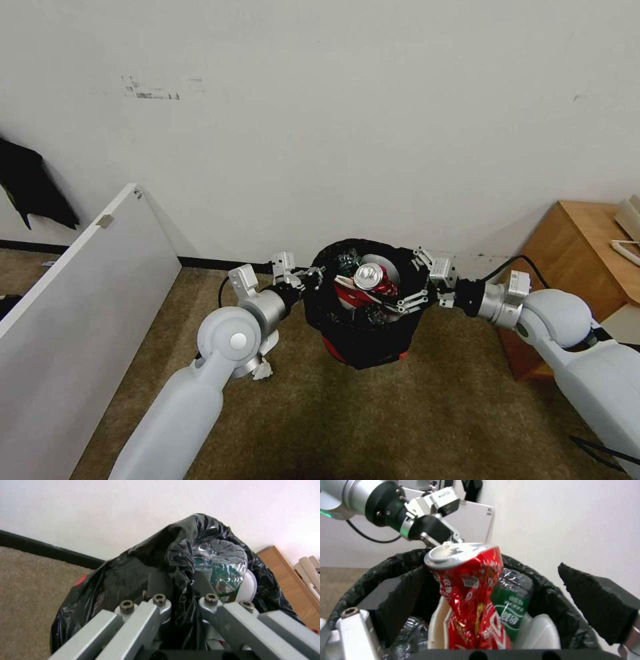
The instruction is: Pick up the trash bin, then pick up the garbage from the floor and place it into the trash bin.
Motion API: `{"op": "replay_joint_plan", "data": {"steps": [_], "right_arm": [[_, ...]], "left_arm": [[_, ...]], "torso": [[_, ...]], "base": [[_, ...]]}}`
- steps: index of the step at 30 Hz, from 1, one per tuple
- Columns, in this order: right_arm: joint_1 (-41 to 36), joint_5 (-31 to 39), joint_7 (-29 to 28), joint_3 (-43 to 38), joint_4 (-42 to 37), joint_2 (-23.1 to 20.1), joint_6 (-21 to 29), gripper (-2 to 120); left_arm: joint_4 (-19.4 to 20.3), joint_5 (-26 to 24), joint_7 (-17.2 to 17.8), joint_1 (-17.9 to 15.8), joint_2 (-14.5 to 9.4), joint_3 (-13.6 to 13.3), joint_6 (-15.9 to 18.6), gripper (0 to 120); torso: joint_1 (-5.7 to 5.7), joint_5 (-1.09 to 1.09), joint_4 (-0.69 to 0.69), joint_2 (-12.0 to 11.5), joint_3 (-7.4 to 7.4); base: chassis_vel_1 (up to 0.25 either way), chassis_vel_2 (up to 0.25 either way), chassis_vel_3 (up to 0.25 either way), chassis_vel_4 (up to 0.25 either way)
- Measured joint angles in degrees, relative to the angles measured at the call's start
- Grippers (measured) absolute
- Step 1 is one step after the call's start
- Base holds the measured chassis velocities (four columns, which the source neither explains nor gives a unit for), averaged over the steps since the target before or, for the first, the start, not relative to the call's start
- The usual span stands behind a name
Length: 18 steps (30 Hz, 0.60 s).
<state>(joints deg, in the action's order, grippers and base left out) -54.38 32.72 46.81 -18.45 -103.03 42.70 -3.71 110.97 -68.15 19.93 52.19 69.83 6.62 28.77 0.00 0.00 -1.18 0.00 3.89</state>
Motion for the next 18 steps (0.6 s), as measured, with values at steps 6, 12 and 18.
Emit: {"op": "replay_joint_plan", "data": {"steps": [6, 12, 18], "right_arm": [[0.12, 0.58, 0.00, -1.27, -0.25, -0.02, 0.00, 100], [0.07, 1.36, 0.00, -3.24, -1.26, -0.10, -0.02, 100], [-0.72, 2.03, 0.02, -5.02, -2.47, -0.66, -0.04, 100]], "left_arm": [[-0.07, -0.02, -0.04, 0.11, 0.04, 0.11, -0.02, 3], [-0.07, -0.08, -0.06, 0.15, -0.11, 0.47, -0.03, 3], [-0.43, -0.11, -0.07, 0.19, -0.08, 0.80, -0.04, 3]], "torso": [[0.00, 0.00, 0.00, 0.00, 0.00], [0.00, 0.00, 0.00, 0.00, 0.00], [0.00, 0.00, -0.01, 0.00, 0.00]], "base": [[0.000, 0.000, 0.000, 0.000], [0.000, 0.000, 0.000, 0.000], [0.000, 0.000, 0.000, 0.000]]}}
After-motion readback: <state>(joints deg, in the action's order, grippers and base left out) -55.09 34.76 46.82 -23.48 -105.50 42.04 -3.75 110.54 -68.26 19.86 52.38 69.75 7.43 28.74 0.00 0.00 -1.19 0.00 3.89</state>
